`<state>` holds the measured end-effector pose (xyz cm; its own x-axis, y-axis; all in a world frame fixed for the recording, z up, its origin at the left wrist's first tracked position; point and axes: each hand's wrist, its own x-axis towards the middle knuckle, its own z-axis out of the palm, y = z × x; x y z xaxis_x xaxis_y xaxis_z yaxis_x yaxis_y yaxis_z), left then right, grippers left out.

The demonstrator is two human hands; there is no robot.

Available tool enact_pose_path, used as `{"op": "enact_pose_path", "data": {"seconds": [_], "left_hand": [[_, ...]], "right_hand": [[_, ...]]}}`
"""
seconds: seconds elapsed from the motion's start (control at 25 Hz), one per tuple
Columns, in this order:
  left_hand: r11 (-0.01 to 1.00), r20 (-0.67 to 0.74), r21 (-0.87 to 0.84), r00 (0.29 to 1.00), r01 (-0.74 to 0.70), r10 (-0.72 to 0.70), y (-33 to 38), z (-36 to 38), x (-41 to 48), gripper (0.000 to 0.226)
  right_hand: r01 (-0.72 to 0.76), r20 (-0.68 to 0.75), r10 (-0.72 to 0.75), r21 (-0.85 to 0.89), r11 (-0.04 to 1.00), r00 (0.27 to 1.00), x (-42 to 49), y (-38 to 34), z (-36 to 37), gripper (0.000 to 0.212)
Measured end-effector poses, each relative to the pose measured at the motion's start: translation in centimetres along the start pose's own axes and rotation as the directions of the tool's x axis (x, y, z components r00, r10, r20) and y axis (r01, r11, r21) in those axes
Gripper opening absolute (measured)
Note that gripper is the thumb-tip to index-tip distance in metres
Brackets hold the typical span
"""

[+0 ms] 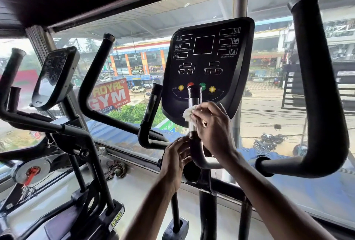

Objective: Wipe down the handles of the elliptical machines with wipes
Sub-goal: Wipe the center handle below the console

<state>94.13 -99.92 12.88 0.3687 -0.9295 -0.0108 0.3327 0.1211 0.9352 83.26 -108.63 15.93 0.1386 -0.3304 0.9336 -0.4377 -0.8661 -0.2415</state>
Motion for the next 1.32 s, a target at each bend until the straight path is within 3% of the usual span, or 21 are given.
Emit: {"op": "enact_pose_path", "data": {"seconds": [0.12,0.28,0.44,0.6,0.76,0.92,1.04,1.16,1.28,1.32], "left_hand": [[0.999,0.006,-0.044,1.0,0.009,-0.008,0.0,-0.3,0.1,0.033],[0.997,0.023,-0.066,0.999,0.05,-0.048,0.1,-0.7,0.3,0.042],[0.998,0.061,-0.03,0.997,0.052,-0.05,0.5,-1.1,0.5,0.047],[0.999,0.119,0.025,0.992,0.046,-0.048,0.8,-1.1,0.6,0.053],[0.997,0.156,0.053,0.986,0.052,-0.06,1.2,-0.9,0.6,0.04],[0.994,0.179,0.095,0.982,0.045,-0.062,1.3,-0.6,0.3,0.052],[0.992,0.157,0.125,0.987,0.025,-0.045,1.2,-0.1,0.0,0.039],[0.983,0.131,0.185,0.991,-0.002,-0.023,0.6,0.0,0.0,0.031],[0.981,0.1,0.193,0.995,-0.022,0.002,0.0,0.3,-0.1,0.023],[0.979,0.094,0.201,0.995,-0.043,0.025,-0.1,0.4,-0.1,0.022]], "right_hand": [[0.158,0.14,-0.151,-0.042,0.986,0.979,-2.2,-0.5,-0.2,0.005],[0.009,-0.005,-0.009,-0.057,0.998,1.0,-1.9,-0.6,-0.5,0.006],[0.119,0.055,-0.116,-0.049,0.992,0.992,-5.0,-1.4,-0.4,0.008],[-0.114,-0.11,0.11,-0.028,0.993,0.988,-6.8,-2.2,0.7,0.014],[-0.166,-0.191,0.16,-0.014,0.986,0.968,-10.0,-4.2,1.6,0.015],[-0.293,-0.342,0.272,-0.012,0.956,0.9,-10.6,-5.5,2.4,0.018],[-0.346,-0.363,0.342,0.057,0.937,0.867,-13.1,-5.8,3.2,0.014],[-0.51,-0.425,0.533,0.177,0.841,0.732,-14.3,-6.5,4.0,0.007],[-0.559,-0.44,0.607,0.25,0.79,0.662,-15.3,-7.5,5.5,0.006],[-0.614,-0.437,0.689,0.323,0.72,0.579,-15.8,-7.2,6.0,0.004]]}}
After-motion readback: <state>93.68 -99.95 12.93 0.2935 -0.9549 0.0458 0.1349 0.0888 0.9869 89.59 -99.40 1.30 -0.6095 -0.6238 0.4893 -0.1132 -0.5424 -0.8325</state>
